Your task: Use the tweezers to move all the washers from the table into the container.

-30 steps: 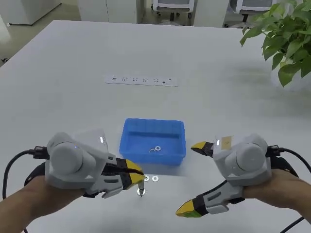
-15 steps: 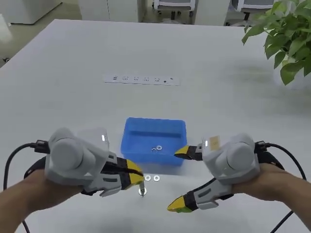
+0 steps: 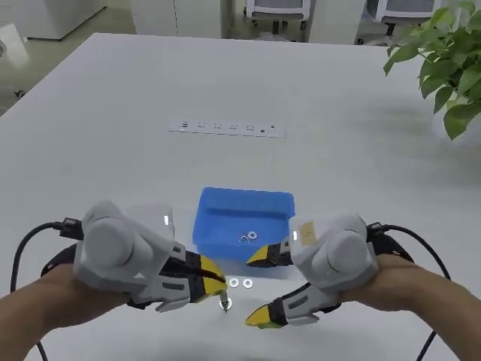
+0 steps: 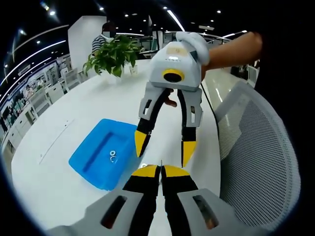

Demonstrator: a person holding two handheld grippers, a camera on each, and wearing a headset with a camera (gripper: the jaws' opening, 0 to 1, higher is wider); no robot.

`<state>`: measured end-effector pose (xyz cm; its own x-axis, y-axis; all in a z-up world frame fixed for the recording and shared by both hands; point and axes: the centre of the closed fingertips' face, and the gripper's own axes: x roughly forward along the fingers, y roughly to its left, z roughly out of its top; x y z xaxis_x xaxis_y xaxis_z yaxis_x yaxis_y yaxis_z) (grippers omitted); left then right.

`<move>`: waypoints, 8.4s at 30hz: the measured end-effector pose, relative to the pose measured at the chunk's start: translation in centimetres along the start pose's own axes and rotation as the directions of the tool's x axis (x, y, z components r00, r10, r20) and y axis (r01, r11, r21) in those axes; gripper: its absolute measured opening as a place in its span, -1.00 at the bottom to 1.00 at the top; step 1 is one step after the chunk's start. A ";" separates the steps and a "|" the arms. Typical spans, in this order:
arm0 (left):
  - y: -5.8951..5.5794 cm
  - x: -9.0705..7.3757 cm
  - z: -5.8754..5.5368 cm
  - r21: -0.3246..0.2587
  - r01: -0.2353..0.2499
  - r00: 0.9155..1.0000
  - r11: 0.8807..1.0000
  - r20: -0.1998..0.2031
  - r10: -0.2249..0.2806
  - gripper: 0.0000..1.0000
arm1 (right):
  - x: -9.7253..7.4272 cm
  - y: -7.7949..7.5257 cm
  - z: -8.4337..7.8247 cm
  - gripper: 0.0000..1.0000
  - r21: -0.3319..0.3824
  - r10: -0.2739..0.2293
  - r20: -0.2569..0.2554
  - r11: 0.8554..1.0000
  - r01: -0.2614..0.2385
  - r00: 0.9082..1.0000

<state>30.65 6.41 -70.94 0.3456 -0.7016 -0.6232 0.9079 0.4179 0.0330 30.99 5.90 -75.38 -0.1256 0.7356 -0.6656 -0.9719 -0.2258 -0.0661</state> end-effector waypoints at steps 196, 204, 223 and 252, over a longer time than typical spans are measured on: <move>10.2 4.8 5.2 -0.008 -0.084 0.989 0.996 0.120 0.084 -0.62 | -0.9 -11.6 -3.4 -0.79 -0.002 -0.084 -0.056 0.996 0.084 0.995; 10.4 5.5 5.9 0.033 -0.067 0.991 0.997 0.120 0.062 -0.73 | -0.9 -11.5 -3.4 -0.79 -0.011 -0.083 -0.058 0.997 0.082 0.995; 10.1 5.9 5.9 0.109 -0.059 0.993 0.992 0.110 0.047 -0.89 | -1.2 -11.7 -3.5 -0.70 0.003 -0.101 -0.068 0.995 0.102 0.993; 10.0 2.5 7.1 0.017 -0.124 0.983 0.992 0.138 0.121 -0.89 | -4.9 -10.8 -2.0 0.08 0.143 -0.220 -0.024 0.965 0.221 0.975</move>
<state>42.22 4.75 -66.62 0.4822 -0.7187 -0.5011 0.8618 0.4918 0.1239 42.45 3.46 -72.88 0.0960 0.7519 -0.6522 -0.9938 0.0359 -0.1050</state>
